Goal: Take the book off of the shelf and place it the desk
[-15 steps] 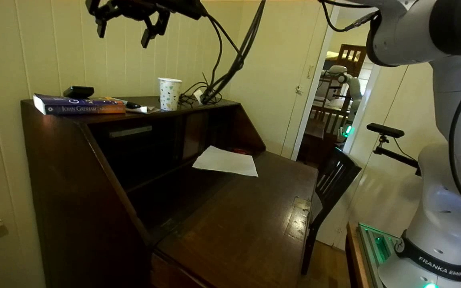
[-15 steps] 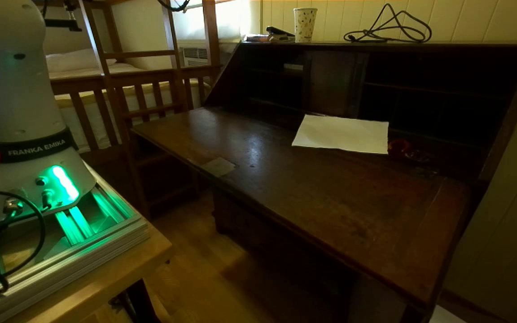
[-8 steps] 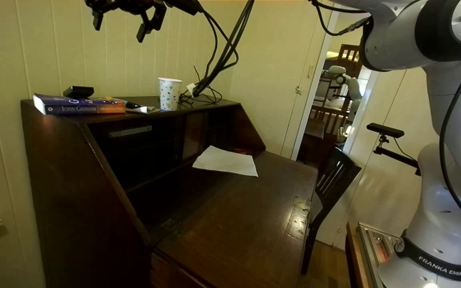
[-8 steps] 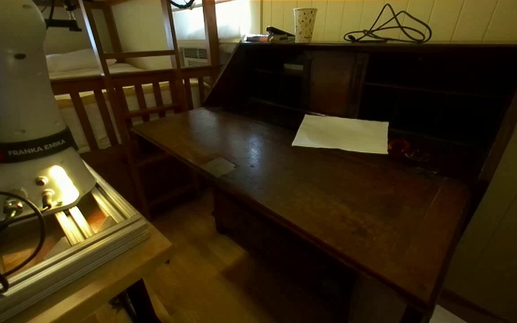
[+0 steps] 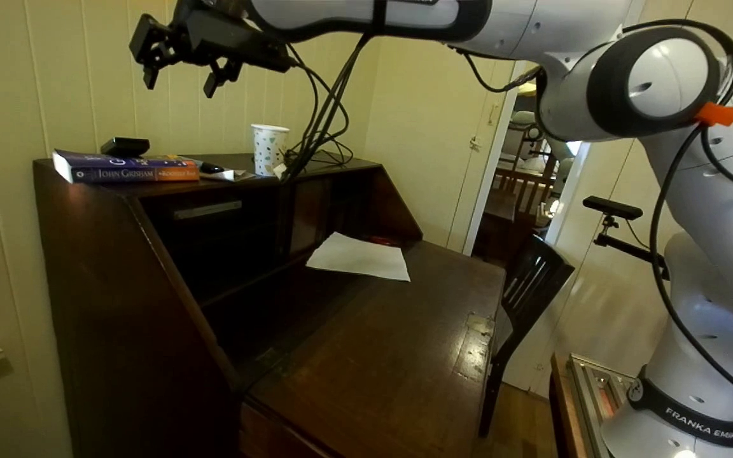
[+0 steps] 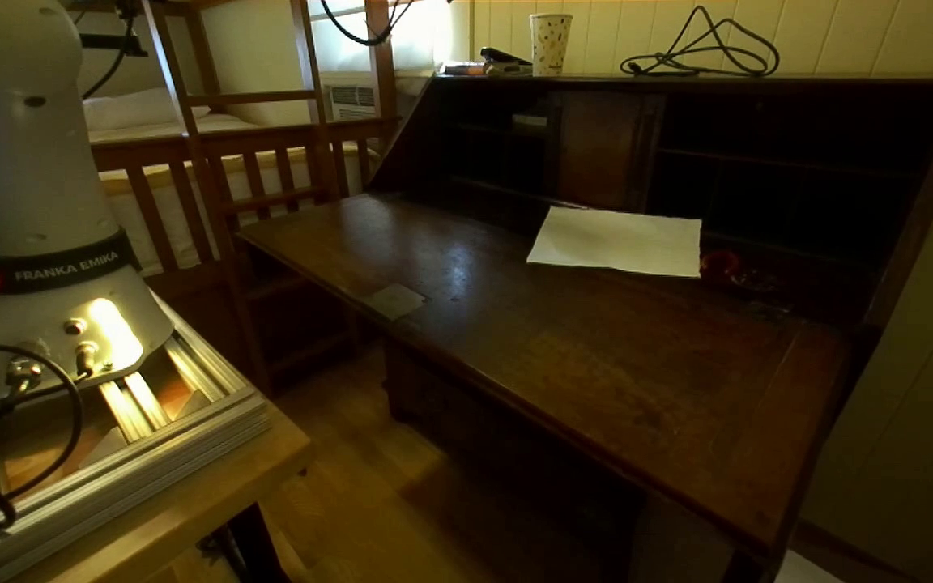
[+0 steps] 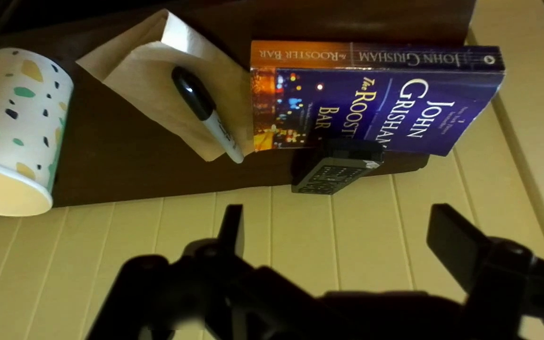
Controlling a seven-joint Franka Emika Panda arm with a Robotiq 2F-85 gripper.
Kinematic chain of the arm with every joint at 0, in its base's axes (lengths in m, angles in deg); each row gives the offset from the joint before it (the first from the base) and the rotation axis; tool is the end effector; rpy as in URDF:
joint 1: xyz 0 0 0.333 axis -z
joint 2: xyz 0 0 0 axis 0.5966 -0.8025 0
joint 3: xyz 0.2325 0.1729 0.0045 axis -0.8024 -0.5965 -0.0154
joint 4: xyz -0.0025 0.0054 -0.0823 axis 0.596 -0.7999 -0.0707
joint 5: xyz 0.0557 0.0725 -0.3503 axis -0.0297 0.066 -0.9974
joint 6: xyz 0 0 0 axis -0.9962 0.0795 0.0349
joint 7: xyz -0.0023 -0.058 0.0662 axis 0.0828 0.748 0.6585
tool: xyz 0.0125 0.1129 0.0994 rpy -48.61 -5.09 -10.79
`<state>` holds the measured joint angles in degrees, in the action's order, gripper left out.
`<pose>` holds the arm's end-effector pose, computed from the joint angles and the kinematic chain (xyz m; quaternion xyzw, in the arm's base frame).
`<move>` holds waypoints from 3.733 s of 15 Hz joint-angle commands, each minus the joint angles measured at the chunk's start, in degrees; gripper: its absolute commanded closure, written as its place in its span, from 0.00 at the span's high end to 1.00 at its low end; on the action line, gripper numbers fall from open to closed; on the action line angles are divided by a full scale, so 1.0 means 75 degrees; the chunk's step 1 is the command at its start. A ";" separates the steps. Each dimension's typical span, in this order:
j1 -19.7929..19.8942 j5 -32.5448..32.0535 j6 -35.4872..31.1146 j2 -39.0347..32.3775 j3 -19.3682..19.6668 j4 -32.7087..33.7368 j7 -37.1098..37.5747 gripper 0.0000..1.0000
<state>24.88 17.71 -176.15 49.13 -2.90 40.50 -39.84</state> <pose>0.7406 0.1708 0.5225 0.9232 -0.1271 0.3588 0.0535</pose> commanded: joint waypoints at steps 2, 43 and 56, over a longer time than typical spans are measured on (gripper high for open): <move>-0.0419 0.0889 -0.0573 -0.1545 0.0951 0.1901 -0.0993 1.00; -0.1497 -0.0414 -0.2575 -0.3507 0.4223 0.2413 0.3049 1.00; -0.1449 -0.0301 -0.2556 -0.3618 0.4252 0.2684 0.2994 0.59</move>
<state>13.74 15.17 -196.19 23.58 28.53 57.74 -18.07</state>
